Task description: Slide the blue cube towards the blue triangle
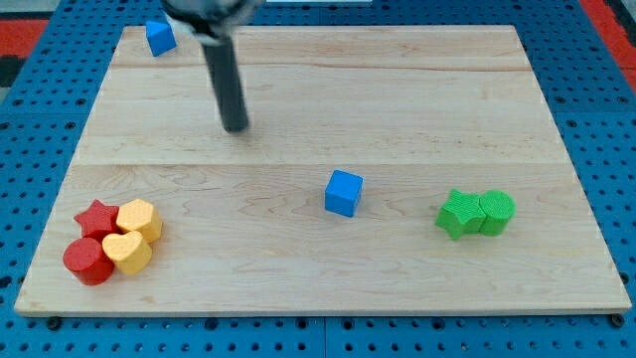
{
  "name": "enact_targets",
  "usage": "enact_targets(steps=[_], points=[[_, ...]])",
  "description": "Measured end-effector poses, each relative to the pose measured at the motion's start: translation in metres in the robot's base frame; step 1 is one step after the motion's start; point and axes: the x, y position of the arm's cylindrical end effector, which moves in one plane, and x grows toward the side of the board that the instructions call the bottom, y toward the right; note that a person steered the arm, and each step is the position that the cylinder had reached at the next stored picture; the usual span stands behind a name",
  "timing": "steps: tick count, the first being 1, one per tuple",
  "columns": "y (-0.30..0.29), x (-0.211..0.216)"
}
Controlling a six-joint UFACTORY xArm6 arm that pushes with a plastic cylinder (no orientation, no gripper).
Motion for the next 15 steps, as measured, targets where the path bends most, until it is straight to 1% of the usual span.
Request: enact_targets(steps=[1, 2, 3, 4, 5, 6, 7, 8, 9, 10, 11, 12, 13, 14, 15], points=[[0.057, 0.09], [0.108, 0.12], [0.154, 0.094], [0.12, 0.074], [0.074, 0.076], [0.056, 0.084], [0.038, 0.078], [0.026, 0.043], [-0.037, 0.009], [-0.122, -0.018], [-0.139, -0.04], [-0.145, -0.036], [-0.177, -0.018], [-0.178, -0.04], [-0.173, -0.073]])
